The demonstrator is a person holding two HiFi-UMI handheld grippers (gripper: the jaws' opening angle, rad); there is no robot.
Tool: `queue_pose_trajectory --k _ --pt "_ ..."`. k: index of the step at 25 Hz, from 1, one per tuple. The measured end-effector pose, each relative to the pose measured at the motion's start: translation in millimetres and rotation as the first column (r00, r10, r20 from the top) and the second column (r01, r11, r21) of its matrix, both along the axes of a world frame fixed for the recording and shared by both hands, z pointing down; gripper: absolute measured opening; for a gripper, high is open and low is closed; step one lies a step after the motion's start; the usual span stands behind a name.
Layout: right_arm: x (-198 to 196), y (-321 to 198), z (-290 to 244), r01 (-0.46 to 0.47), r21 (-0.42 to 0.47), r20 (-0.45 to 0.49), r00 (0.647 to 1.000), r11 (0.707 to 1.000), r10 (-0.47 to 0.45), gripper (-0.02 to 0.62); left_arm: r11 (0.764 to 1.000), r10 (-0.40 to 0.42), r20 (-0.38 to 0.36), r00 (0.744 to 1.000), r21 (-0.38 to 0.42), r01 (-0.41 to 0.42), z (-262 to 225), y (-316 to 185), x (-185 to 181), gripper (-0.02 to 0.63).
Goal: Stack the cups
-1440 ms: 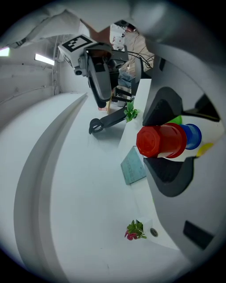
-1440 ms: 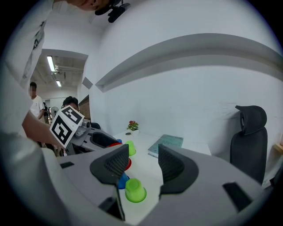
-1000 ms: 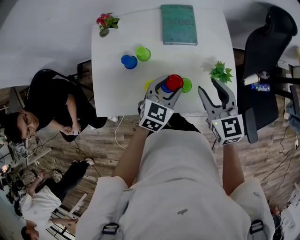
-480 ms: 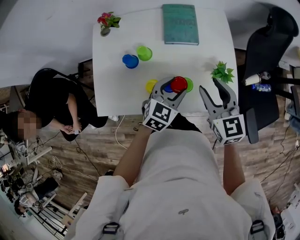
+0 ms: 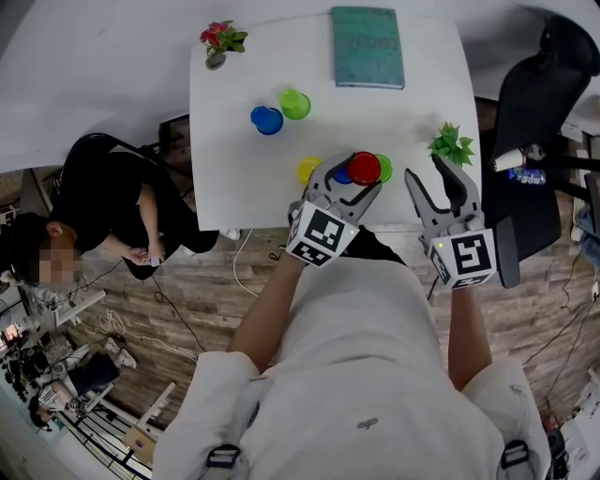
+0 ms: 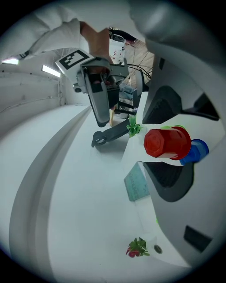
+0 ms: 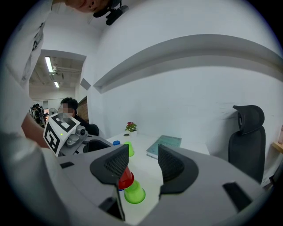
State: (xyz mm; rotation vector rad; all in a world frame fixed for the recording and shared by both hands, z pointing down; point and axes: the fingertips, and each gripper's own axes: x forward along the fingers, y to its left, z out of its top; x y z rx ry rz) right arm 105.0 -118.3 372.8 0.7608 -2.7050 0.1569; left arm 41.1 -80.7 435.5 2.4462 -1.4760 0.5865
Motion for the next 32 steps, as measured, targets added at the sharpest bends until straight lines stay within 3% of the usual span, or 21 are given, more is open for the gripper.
queue_pose_trajectory --k 5,12,22,32 --pt "-4 -5 -4 -0.041 0.008 -0.002 0.999 0.999 0.041 0.213 0.998 -0.023 -0.042 0.999 0.050 0.025 -19 4 -23 0.258" --pt "-15 -9 -14 -0.126 0.024 -0.008 0.992 0.992 0.126 0.213 0.996 -0.067 -0.012 0.998 0.055 0.068 -20 0 -85 0.258" --pt "-25 8 -21 -0.265 0.033 -0.061 0.962 0.964 0.267 0.213 0.991 -0.132 0.125 0.983 0.033 0.128 14 -21 -202 0.258" --pt "-41 32 -17 -0.356 0.024 -0.116 0.927 0.934 0.356 0.213 0.993 -0.106 0.197 0.975 -0.037 0.116 60 -31 -252 0.258"
